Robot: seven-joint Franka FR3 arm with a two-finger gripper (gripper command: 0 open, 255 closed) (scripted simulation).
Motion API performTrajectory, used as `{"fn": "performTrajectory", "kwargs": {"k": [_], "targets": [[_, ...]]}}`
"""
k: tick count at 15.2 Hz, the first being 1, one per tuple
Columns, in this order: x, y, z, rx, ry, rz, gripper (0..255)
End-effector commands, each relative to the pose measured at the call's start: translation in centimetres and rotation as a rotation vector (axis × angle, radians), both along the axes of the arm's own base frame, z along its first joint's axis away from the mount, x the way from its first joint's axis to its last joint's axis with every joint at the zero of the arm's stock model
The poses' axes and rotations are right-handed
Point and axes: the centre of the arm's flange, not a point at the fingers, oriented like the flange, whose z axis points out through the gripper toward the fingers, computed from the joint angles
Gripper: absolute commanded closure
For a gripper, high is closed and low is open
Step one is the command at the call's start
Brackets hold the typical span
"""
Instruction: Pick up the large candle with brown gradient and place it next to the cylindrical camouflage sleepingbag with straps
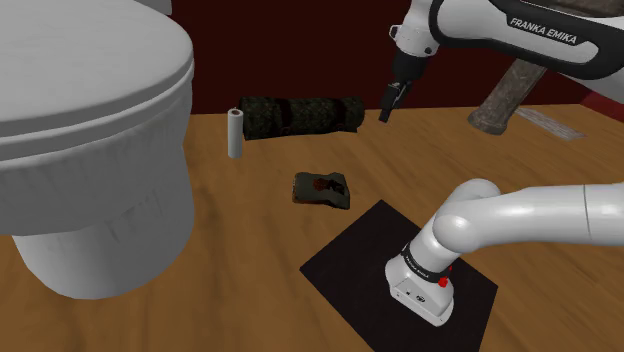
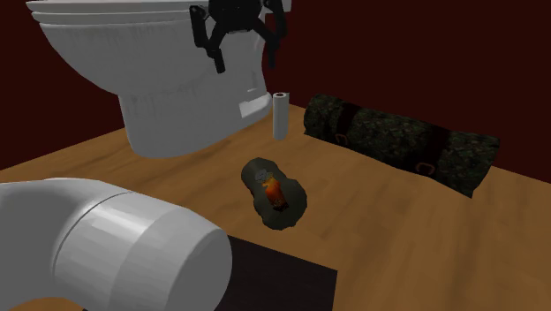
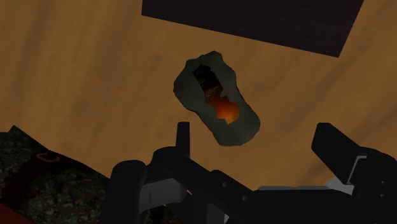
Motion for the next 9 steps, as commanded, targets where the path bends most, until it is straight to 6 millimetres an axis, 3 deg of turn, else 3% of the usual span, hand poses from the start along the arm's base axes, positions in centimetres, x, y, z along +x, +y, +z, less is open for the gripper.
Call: {"fn": "performTrajectory", "kwargs": {"k": [1,9], "targets": [[0.0,0.0,0.0,0.000,0.000,0.000,0],[0.8,1.8,-10.5,-0.041,-0.041,0.056,0]]}}
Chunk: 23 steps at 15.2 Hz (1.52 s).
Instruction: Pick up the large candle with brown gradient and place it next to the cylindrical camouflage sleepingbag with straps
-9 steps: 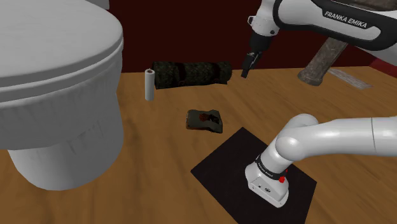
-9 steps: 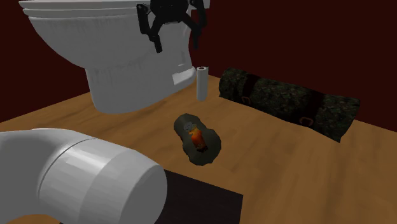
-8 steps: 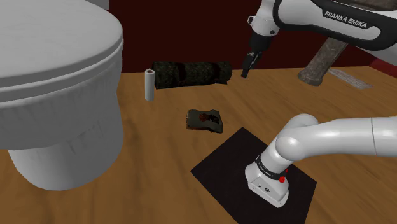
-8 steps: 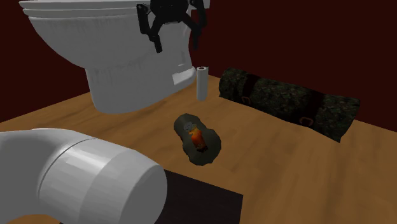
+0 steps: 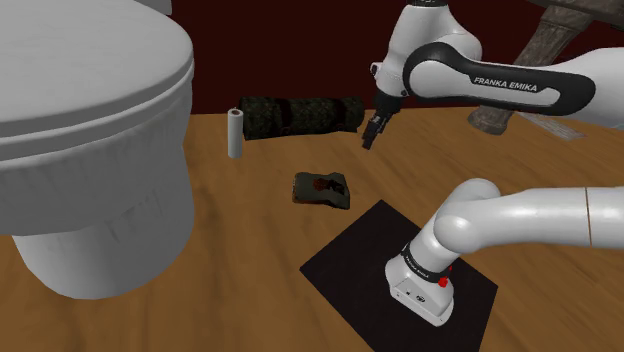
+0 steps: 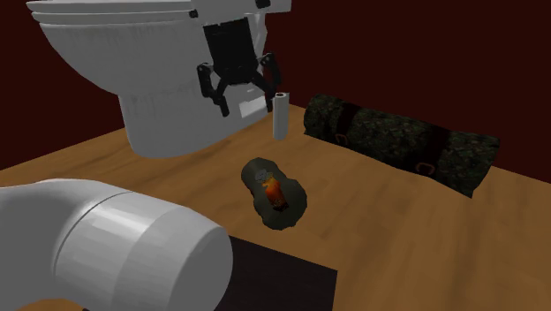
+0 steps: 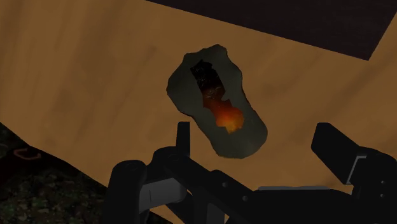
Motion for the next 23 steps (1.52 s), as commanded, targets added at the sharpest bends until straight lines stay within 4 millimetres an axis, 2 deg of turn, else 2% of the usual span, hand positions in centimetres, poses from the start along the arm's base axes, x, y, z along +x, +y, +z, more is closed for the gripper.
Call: {"fn": "performTrajectory", "kwargs": {"k": [1,18,23], "targets": [[0.4,0.6,-2.9,-0.010,-0.013,0.015,0],[3.4,3.2,-25.2,-0.096,-0.100,0.134,0],[3.8,2.7,-27.6,-0.097,-0.101,0.135,0]]}}
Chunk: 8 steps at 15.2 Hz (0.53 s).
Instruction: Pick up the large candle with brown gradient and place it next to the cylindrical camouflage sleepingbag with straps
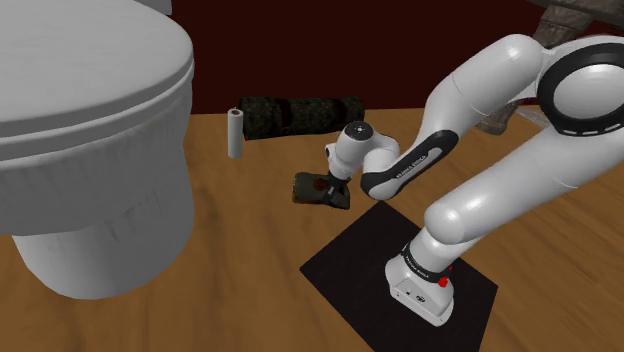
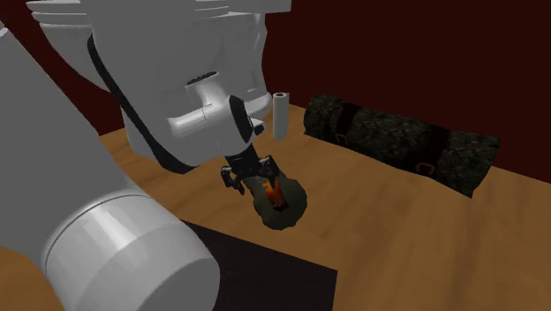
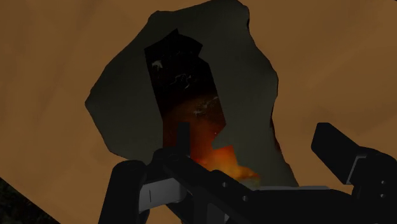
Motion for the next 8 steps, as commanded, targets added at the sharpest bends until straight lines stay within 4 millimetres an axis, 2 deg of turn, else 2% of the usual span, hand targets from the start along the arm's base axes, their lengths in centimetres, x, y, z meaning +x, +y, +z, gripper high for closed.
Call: {"fn": "performTrajectory", "kwargs": {"k": [1,3,8], "targets": [[0.2,-0.1,-1.0,0.001,-0.001,0.003,0],[0.4,-0.5,-2.3,0.001,-0.001,0.003,0],[0.4,-0.5,-2.3,0.001,-0.001,0.003,0]]}}
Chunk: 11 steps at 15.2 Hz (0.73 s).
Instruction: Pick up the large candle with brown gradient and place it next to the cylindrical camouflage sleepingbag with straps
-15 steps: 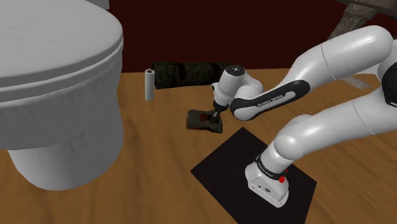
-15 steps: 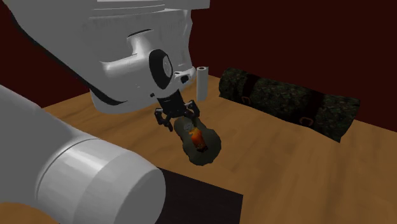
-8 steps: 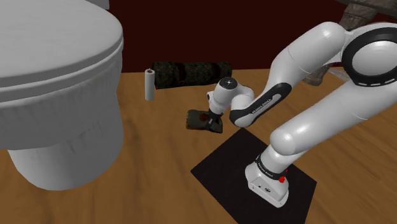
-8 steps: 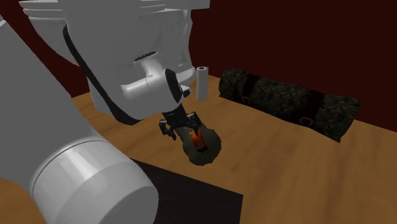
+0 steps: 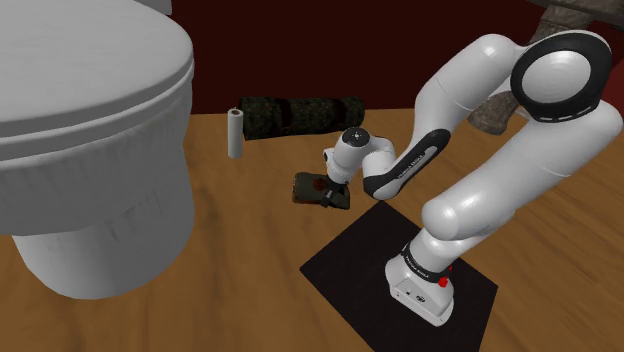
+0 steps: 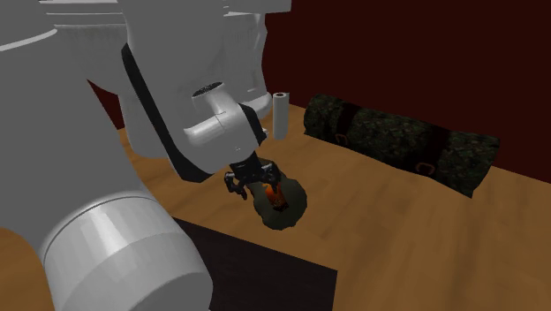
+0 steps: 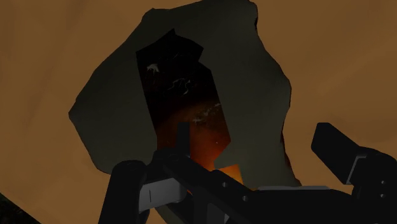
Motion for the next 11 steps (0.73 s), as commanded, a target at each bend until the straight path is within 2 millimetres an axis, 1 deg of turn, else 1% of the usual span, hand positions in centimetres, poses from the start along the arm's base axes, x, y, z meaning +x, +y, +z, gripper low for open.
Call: {"fn": "performTrajectory", "kwargs": {"k": [1,3,4,11], "targets": [[0.00,-0.01,-0.02,0.000,0.000,0.000,0],[0.00,0.00,-0.02,0.000,0.000,0.000,0],[0.00,0.00,-0.02,0.000,0.000,0.000,255],[-0.01,-0.01,-0.03,0.000,0.000,0.000,255]]}}
